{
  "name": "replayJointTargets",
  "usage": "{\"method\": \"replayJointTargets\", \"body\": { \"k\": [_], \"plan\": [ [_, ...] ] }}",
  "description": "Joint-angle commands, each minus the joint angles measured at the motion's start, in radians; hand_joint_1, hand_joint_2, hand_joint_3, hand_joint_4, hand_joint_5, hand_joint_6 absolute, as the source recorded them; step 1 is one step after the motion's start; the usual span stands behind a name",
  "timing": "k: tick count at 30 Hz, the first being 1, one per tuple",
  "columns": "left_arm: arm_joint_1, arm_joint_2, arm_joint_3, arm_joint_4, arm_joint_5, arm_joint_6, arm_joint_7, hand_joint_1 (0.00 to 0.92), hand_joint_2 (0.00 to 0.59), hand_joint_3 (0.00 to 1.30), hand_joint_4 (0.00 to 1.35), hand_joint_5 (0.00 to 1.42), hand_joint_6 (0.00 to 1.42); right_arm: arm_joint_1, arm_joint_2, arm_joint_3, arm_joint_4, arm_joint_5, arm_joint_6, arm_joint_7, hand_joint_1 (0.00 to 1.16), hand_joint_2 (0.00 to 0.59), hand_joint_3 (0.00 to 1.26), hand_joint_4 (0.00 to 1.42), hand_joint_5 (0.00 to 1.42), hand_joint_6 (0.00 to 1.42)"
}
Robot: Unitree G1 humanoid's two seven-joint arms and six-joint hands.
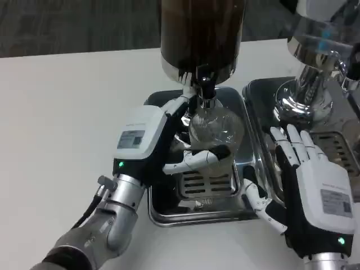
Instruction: Grasp the cup under the faucet to collect the drink, then remove the cup.
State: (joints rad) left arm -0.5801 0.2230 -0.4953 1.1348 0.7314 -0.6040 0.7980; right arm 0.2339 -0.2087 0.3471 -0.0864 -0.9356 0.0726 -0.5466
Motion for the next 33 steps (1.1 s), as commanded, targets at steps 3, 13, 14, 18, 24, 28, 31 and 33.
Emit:
{"method": "replayJointTargets", "body": {
  "k": [3, 13, 14, 18, 24, 28, 31, 33],
  "plan": [
    [0.056, 0.036, 0.045, -0.076, -0.050, -0.043, -0.006, 0.000, 0.000, 0.10, 0.19, 0.51, 0.56, -0.007, -0.028, -0.022, 0.003, 0.008, -0.018, 0.003, 0.29, 0.425, 0.18, 0.07, 0.07, 0.15],
    [0.194, 0.110, 0.137, -0.263, -0.099, -0.055, -0.037, 0.000, 0.000, 0.23, 0.28, 0.51, 0.52, -0.051, -0.056, -0.031, 0.045, 0.026, -0.033, 0.023, 0.30, 0.420, 0.18, 0.07, 0.07, 0.15],
    [0.201, 0.114, 0.143, -0.266, -0.105, -0.054, -0.046, 0.000, 0.000, 0.24, 0.28, 0.52, 0.52, -0.054, -0.056, -0.031, 0.048, 0.026, -0.033, 0.025, 0.30, 0.418, 0.17, 0.07, 0.07, 0.15],
    [0.271, 0.145, 0.192, -0.364, -0.142, -0.074, -0.080, 0.000, 0.000, 0.28, 0.32, 0.50, 0.49, -0.057, -0.062, -0.036, 0.051, 0.026, -0.036, 0.026, 0.30, 0.413, 0.17, 0.07, 0.07, 0.15],
    [0.356, 0.187, 0.280, -0.549, -0.308, -0.117, -0.286, 0.000, 0.005, 0.06, 0.02, 0.18, 0.11, -0.063, -0.086, -0.040, 0.061, 0.026, -0.043, 0.026, 0.30, 0.409, 0.16, 0.07, 0.07, 0.15],
    [0.408, 0.214, 0.340, -0.707, -0.446, -0.167, -0.444, 0.000, 0.025, 0.03, 0.01, 0.21, 0.13, -0.073, -0.098, -0.039, 0.059, 0.020, -0.044, 0.031, 0.30, 0.402, 0.15, 0.05, 0.06, 0.15],
    [0.428, 0.228, 0.367, -0.808, -0.520, -0.187, -0.550, 0.000, 0.026, 0.00, 0.00, 0.22, 0.13, -0.079, -0.103, -0.044, 0.063, 0.029, -0.046, 0.035, 0.30, 0.402, 0.15, 0.05, 0.06, 0.15],
    [0.428, 0.235, 0.374, -0.845, -0.587, -0.190, -0.641, 0.000, 0.008, 0.00, 0.00, 0.19, 0.15, -0.085, -0.102, -0.040, 0.067, 0.031, -0.046, 0.040, 0.30, 0.402, 0.15, 0.05, 0.06, 0.15]
  ]
}}
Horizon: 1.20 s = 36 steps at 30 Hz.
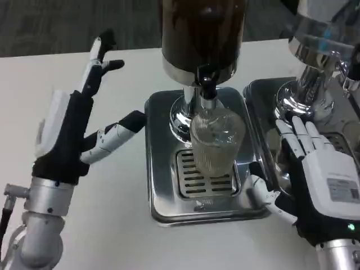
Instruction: Grasp the cup under the faucet to collect the drink, then remove the cup.
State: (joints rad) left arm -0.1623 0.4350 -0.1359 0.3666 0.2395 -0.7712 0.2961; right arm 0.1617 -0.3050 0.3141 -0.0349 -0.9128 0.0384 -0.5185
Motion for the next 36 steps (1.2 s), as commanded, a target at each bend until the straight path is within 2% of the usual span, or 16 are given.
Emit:
{"method": "replayJointTargets", "body": {
  "k": [1, 6, 14, 26, 36],
  "plan": [
    [0.004, 0.025, 0.012, -0.081, -0.146, -0.022, -0.196, 0.000, 0.008, 0.00, 0.00, 0.17, 0.15, -0.015, -0.005, -0.004, 0.017, 0.007, -0.010, 0.013, 0.30, 0.402, 0.15, 0.05, 0.06, 0.15],
    [-0.047, 0.020, 0.004, -0.108, -0.285, 0.011, -0.407, 0.000, 0.003, 0.00, 0.00, 0.15, 0.15, -0.013, 0.003, 0.000, 0.017, 0.004, -0.006, 0.011, 0.30, 0.401, 0.15, 0.04, 0.06, 0.15],
    [-0.134, -0.040, -0.005, -0.116, -0.318, 0.038, -0.581, 0.000, 0.021, 0.00, 0.00, 0.20, 0.21, 0.001, 0.024, -0.002, 0.008, -0.003, 0.004, -0.003, 0.30, 0.401, 0.15, 0.04, 0.06, 0.15],
    [-0.209, -0.124, -0.010, -0.033, -0.255, 0.043, -0.664, 0.000, 0.033, 0.00, 0.00, 0.21, 0.20, 0.037, 0.063, -0.002, -0.020, -0.015, 0.028, -0.018, 0.29, 0.408, 0.15, 0.04, 0.06, 0.15],
    [-0.167, -0.143, -0.041, -0.071, -0.224, 0.021, -0.707, 0.000, 0.044, 0.00, 0.00, 0.21, 0.21, 0.043, 0.066, -0.009, -0.021, -0.011, 0.029, -0.021, 0.28, 0.409, 0.15, 0.04, 0.06, 0.15]
  ]
}}
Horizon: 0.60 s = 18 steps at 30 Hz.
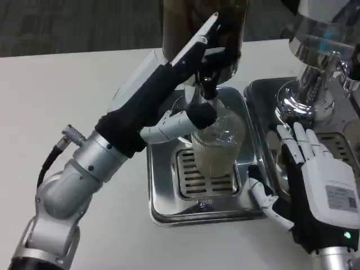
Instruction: Grasp the cup under the faucet to collect the drink, then remove the cup.
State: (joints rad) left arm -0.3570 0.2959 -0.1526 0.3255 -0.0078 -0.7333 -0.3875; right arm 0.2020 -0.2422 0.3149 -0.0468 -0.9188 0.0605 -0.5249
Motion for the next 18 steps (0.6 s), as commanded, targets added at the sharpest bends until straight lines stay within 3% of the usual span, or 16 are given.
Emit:
{"method": "replayJointTargets", "body": {
  "k": [1, 18],
  "plan": [
    [0.032, -0.003, -0.026, -0.035, 0.029, -0.019, -0.023, 0.000, 0.045, 0.00, 0.00, 0.21, 0.21, 0.002, 0.003, -0.010, -0.009, -0.005, 0.007, -0.014, 0.28, 0.409, 0.15, 0.04, 0.06, 0.15],
    [0.060, 0.060, -0.030, -0.095, 0.296, -0.103, 0.108, 0.000, 0.069, 0.02, 0.00, 0.22, 0.24, -0.005, 0.001, -0.006, 0.002, 0.000, -0.002, -0.013, 0.28, 0.409, 0.15, 0.04, 0.06, 0.15]
  ]
}}
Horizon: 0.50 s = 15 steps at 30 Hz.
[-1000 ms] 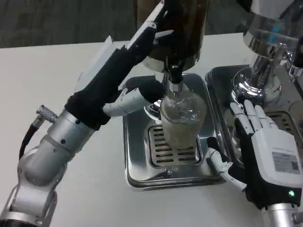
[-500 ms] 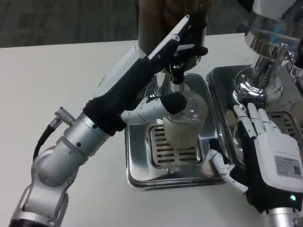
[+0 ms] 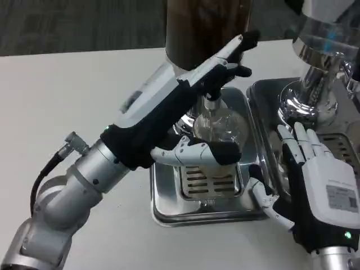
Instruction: Grasp the cup under the faucet to collect the drink, then remove the cup.
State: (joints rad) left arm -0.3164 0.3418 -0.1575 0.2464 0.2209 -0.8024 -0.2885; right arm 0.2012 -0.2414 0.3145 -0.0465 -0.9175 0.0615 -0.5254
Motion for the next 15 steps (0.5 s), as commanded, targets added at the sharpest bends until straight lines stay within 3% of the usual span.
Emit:
{"method": "replayJointTargets", "body": {
  "k": [1, 15],
  "plan": [
    [0.019, 0.016, -0.028, -0.014, 0.078, -0.036, 0.016, 0.000, 0.069, 0.02, 0.00, 0.22, 0.24, -0.004, 0.000, -0.006, 0.002, -0.001, -0.003, -0.013, 0.28, 0.409, 0.15, 0.04, 0.06, 0.15],
    [0.013, 0.045, -0.070, -0.015, 0.197, -0.065, 0.101, 0.000, 0.066, 0.03, 0.00, 0.22, 0.24, -0.006, 0.001, -0.018, 0.009, 0.033, -0.024, -0.011, 0.29, 0.395, 0.14, 0.04, 0.06, 0.15]
  ]
}}
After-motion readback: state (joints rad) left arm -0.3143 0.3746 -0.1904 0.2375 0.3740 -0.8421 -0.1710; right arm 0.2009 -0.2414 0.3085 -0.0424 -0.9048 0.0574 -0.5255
